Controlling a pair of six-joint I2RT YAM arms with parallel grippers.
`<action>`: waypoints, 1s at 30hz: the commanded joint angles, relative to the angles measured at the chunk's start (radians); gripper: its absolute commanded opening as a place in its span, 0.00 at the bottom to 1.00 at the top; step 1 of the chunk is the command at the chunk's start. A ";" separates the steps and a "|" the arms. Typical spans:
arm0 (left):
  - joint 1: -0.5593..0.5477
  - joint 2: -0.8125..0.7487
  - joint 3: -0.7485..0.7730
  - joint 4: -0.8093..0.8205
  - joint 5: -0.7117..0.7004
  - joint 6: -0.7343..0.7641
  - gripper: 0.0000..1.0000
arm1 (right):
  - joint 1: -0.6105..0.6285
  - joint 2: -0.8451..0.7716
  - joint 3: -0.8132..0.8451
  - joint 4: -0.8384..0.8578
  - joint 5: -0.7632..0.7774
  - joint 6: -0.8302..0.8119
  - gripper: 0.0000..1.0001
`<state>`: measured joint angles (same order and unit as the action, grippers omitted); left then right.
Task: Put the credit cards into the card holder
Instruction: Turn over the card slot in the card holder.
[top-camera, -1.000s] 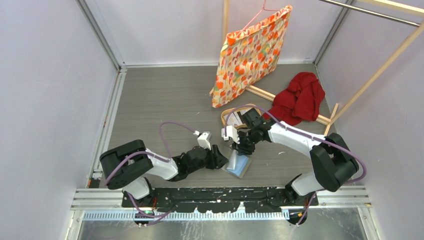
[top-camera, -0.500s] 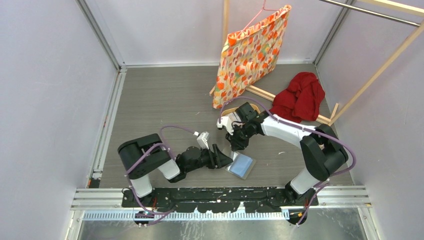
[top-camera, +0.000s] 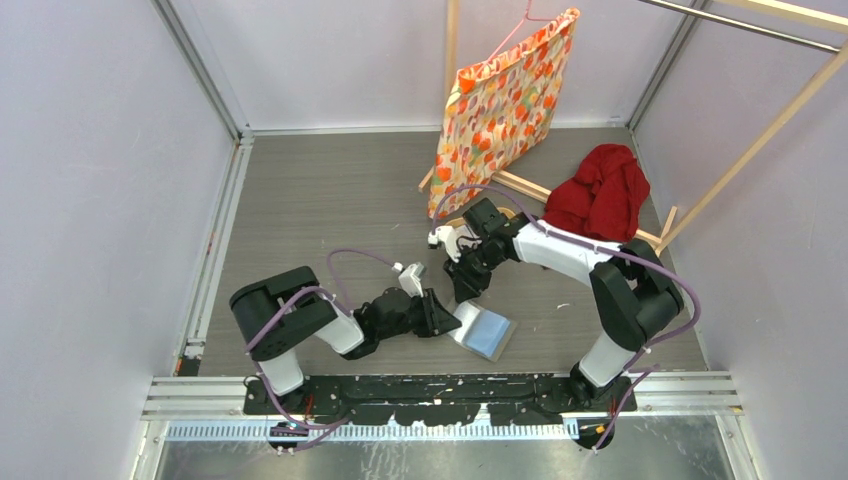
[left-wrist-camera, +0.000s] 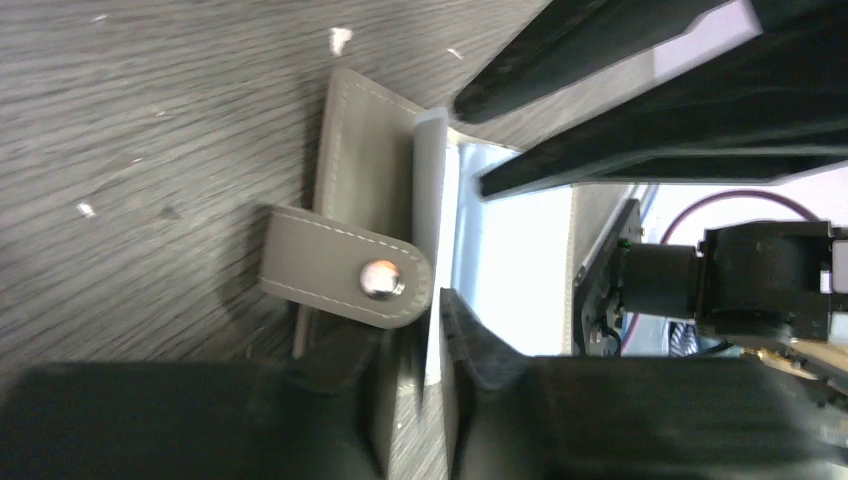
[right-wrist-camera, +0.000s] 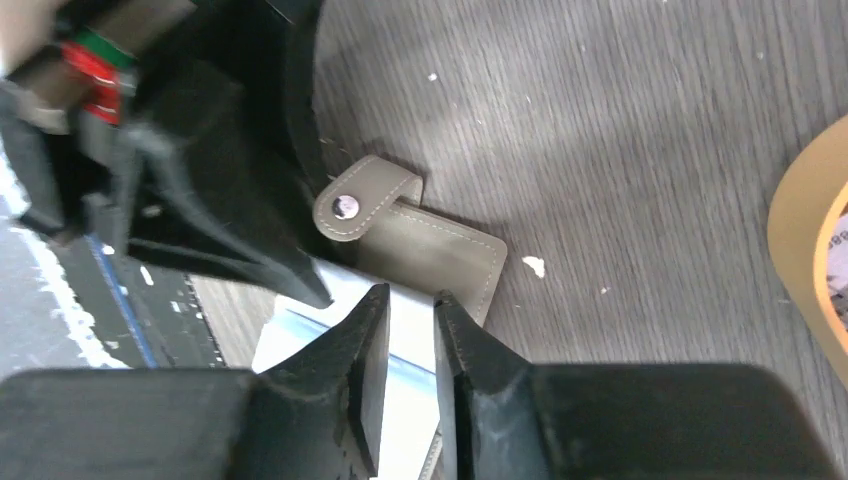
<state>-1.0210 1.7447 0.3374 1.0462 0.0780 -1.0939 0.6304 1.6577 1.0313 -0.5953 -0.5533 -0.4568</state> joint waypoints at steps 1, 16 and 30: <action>-0.005 -0.036 0.011 -0.351 -0.028 0.072 0.14 | -0.043 -0.054 0.064 -0.047 -0.140 0.034 0.31; -0.007 -0.141 0.068 -0.478 -0.005 0.156 0.08 | -0.037 -0.218 -0.157 -0.233 -0.069 -0.641 0.52; 0.035 -0.236 0.027 -0.479 0.017 0.208 0.15 | 0.180 -0.097 -0.221 -0.174 0.248 -0.686 0.24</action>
<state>-1.0164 1.5421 0.3904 0.6025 0.0776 -0.9440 0.7715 1.5246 0.8391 -0.7940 -0.4137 -1.1049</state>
